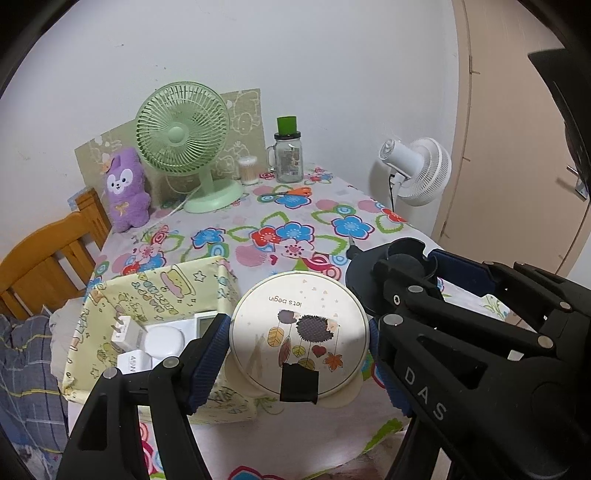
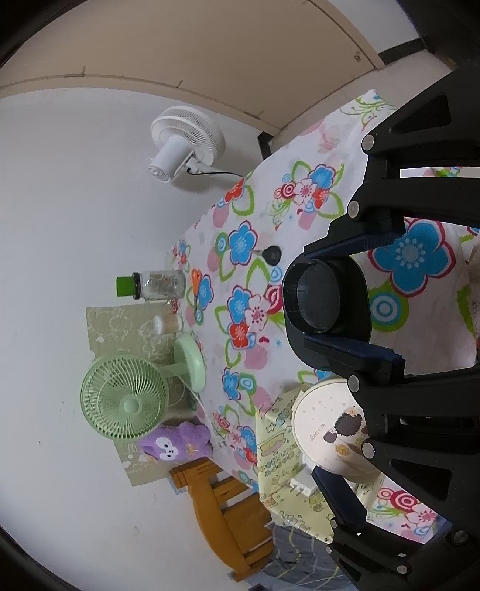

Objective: Organize rigid objects
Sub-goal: 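Carry the round case with the left tool while the right carries the black stand to the box, then lower the round case with the left tool while the right lowers the black stand into the box, then open both tools to release the round case and black stand into the box, then move both tools away from the box toward the lavender case and black plug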

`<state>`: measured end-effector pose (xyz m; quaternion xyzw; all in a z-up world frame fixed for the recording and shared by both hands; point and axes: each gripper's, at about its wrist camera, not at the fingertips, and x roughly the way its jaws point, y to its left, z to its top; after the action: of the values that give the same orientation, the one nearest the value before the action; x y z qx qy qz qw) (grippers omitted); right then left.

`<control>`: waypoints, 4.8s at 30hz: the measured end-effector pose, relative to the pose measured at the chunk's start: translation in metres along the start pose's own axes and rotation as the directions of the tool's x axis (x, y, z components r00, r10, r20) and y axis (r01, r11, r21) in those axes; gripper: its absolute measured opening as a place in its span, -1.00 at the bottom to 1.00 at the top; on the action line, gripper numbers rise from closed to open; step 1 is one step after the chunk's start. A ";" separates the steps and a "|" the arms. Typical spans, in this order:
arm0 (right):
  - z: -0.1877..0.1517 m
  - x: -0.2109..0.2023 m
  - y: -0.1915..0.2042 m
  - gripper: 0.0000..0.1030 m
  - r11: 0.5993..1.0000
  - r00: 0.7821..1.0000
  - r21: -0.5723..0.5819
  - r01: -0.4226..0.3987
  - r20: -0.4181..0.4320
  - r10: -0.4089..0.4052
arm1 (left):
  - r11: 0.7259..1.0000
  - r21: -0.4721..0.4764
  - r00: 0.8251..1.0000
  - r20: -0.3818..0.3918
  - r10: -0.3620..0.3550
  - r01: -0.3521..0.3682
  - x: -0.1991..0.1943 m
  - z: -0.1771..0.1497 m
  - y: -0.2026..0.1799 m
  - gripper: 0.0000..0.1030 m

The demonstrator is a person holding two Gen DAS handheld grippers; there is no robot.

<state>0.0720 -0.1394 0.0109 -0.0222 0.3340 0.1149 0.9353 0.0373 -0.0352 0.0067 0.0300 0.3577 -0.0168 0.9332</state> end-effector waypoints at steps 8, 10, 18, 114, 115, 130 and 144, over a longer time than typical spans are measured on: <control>0.007 -0.001 0.018 -0.14 1.000 1.000 -0.006 -0.021 0.007 0.021 | 1.000 -0.001 1.000 0.007 0.009 -0.009 -0.005 0.003 0.018 0.49; 0.009 -0.001 0.024 -0.14 1.000 1.000 -0.011 -0.025 0.009 0.025 | 1.000 -0.002 1.000 0.007 0.011 -0.011 -0.006 0.003 0.023 0.49; 0.014 0.004 0.046 -0.14 0.999 0.999 -0.033 -0.035 0.007 0.035 | 1.000 -0.017 1.000 0.011 0.025 -0.025 -0.007 0.002 0.044 0.49; 0.011 0.035 0.128 0.65 0.978 0.989 -0.156 -0.142 -0.051 0.136 | 0.984 -0.122 0.990 -0.073 0.121 -0.129 0.009 -0.022 0.129 0.99; 0.011 0.033 0.127 0.65 0.977 0.990 -0.157 -0.141 -0.048 0.135 | 0.984 -0.122 0.990 -0.070 0.119 -0.127 0.007 -0.022 0.128 0.99; 0.007 0.003 0.096 0.71 0.983 0.993 -0.140 -0.117 -0.015 0.116 | 0.987 -0.123 0.994 -0.039 0.101 -0.105 -0.013 -0.020 0.099 0.99; 0.008 -0.016 0.050 0.72 0.993 0.998 -0.101 -0.065 0.015 0.066 | 0.995 -0.087 0.998 -0.008 0.057 -0.057 -0.016 -0.009 0.053 0.99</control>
<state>0.0534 -0.0926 0.0290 -0.0570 0.3197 0.1623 0.9318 0.0228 0.0186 0.0131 -0.0004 0.3597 0.0256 0.9327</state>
